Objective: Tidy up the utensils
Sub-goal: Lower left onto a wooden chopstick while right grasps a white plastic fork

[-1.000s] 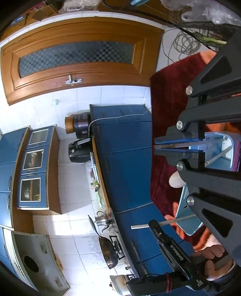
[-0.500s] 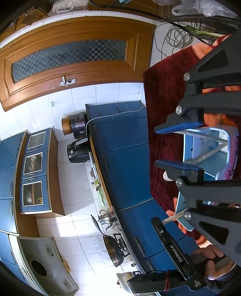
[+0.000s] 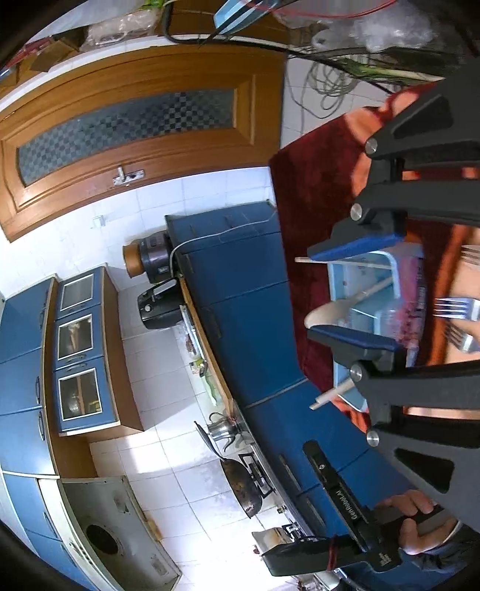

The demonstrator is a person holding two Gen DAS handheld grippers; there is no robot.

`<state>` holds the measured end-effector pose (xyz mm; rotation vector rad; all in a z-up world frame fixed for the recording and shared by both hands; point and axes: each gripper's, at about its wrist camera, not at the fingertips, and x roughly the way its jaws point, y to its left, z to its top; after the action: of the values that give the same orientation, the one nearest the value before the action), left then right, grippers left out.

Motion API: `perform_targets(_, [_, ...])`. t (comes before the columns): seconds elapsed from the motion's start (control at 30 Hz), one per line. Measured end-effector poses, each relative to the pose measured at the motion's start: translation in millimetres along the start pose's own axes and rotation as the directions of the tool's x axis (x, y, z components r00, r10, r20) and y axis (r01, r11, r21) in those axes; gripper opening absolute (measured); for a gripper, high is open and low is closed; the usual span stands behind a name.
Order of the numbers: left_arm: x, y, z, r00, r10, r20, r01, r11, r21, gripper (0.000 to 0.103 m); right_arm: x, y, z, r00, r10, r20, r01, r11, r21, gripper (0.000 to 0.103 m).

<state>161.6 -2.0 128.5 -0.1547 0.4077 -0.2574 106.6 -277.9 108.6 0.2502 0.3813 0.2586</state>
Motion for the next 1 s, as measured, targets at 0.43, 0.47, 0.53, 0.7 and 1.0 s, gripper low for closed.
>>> perform_targets(0.43, [-59,-4,-30,0.99,0.042,-0.137,-0.041,0.999,0.01,0.016,-40,-3,-49,0.991,0.011,-0.137,-0.004,0.999,0.048,0.046])
perform_targets(0.47, [-62,-4,-34,0.988,0.044,-0.148,-0.043,0.999,0.009,0.017,-43,-4,-55,0.989,0.013,-0.147,-0.005,0.999,0.053,0.047])
perform_targets(0.53, [-65,-3,-44,0.984,0.046,-0.17,-0.046,0.999,0.004,0.021,-47,-4,-63,0.987,0.017,-0.162,-0.007,0.998,0.061,0.047])
perform_targets(0.7, [-71,-3,-71,0.969,0.053,-0.242,-0.055,0.998,0.0,0.023,-51,-8,-88,0.976,0.017,-0.215,-0.001,0.997,0.073,0.049])
perform_targets(1.0, [-67,0,-111,0.931,0.06,-0.359,-0.066,0.998,-0.002,0.023,-49,-21,-123,0.954,-0.006,-0.301,0.033,0.996,0.084,0.053])
